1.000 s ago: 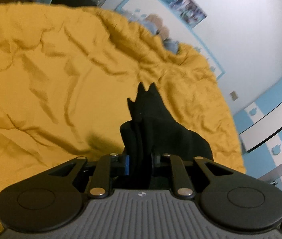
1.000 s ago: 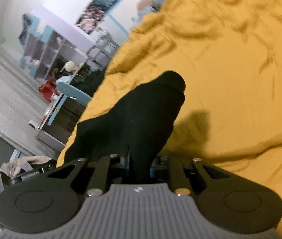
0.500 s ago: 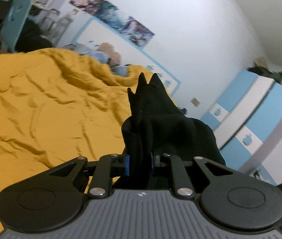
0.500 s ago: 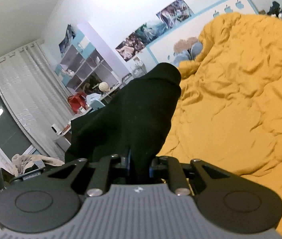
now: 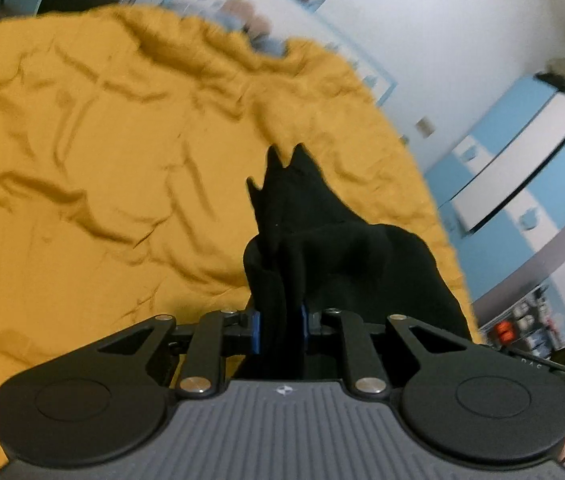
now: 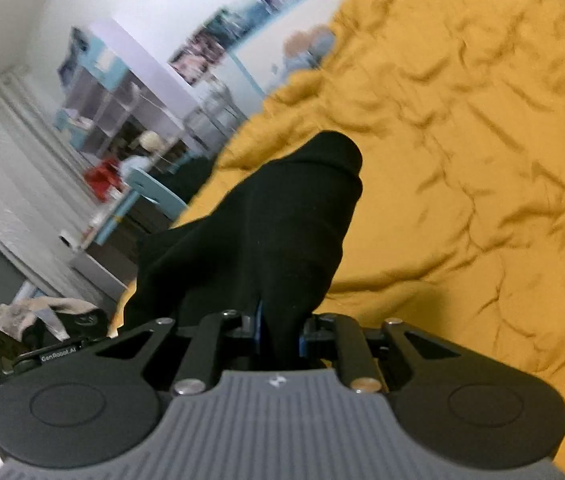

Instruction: Fold small clothes

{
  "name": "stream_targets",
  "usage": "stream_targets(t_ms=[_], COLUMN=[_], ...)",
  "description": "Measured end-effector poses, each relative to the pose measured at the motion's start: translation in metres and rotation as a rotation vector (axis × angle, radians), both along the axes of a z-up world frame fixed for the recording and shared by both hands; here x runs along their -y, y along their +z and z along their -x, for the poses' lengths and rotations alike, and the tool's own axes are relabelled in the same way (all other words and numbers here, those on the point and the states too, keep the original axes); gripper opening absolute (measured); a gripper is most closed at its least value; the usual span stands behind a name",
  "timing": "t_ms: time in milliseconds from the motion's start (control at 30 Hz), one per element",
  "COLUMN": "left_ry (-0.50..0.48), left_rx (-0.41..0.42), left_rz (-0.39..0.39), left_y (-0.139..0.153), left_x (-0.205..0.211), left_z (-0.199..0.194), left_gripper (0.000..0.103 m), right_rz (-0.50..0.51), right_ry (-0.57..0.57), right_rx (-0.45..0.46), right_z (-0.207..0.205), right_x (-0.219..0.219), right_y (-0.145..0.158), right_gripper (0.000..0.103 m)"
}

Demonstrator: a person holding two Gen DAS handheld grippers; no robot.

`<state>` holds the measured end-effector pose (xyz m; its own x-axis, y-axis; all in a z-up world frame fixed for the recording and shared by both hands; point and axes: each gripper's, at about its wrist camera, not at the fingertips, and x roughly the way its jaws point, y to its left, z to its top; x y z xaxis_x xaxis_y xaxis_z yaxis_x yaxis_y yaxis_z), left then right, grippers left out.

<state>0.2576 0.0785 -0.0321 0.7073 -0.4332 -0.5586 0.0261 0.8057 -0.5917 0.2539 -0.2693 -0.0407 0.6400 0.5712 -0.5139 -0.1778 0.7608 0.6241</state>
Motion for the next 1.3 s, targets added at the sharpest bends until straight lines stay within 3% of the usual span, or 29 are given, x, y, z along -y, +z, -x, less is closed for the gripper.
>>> stream_targets(t_ms=[300, 467, 567, 633, 733, 833, 967, 1033, 1100, 1167, 1300], left_ry=[-0.045, -0.043, -0.021, 0.005, 0.021, 0.009, 0.006, 0.007, 0.007, -0.006, -0.036], left_rx=[-0.214, -0.290, -0.296, -0.300, -0.319, -0.333, -0.346, -0.339, -0.317, -0.286, -0.225], left_rz=[0.034, 0.143, 0.156, 0.194, 0.260, 0.266, 0.309, 0.319, 0.310, 0.300, 0.259], left_y=[-0.077, -0.100, -0.101, -0.102, -0.109, -0.115, -0.122, -0.123, -0.122, -0.116, -0.100], left_x=[-0.020, -0.035, -0.044, -0.052, -0.061, -0.059, -0.051, -0.046, -0.043, -0.042, -0.040], left_z=[-0.059, -0.064, -0.072, -0.076, -0.083, -0.089, -0.101, -0.106, -0.107, -0.104, -0.099], left_gripper=[0.020, 0.027, 0.036, 0.040, 0.041, 0.045, 0.049, 0.048, 0.034, 0.022, 0.016], right_rz=[0.038, -0.031, -0.113, -0.175, -0.208, -0.285, -0.355, -0.364, -0.364, -0.350, -0.165], right_ry=[-0.004, 0.001, 0.009, 0.012, -0.059, -0.103, -0.119, -0.128, -0.132, -0.099, 0.066], right_rx=[-0.153, -0.249, -0.312, -0.353, -0.363, -0.395, -0.482, -0.497, -0.479, -0.413, -0.156], right_z=[-0.061, -0.083, -0.097, -0.109, -0.119, -0.135, -0.159, -0.167, -0.171, -0.171, -0.169], right_x=[-0.005, 0.007, 0.016, 0.021, 0.031, 0.044, 0.045, 0.043, 0.043, 0.040, 0.020], right_y=[-0.071, -0.094, -0.103, -0.109, -0.108, -0.114, -0.136, -0.144, -0.143, -0.132, -0.085], right_gripper=[0.011, 0.018, 0.035, 0.055, 0.065, 0.074, 0.068, 0.049, 0.037, 0.025, 0.013])
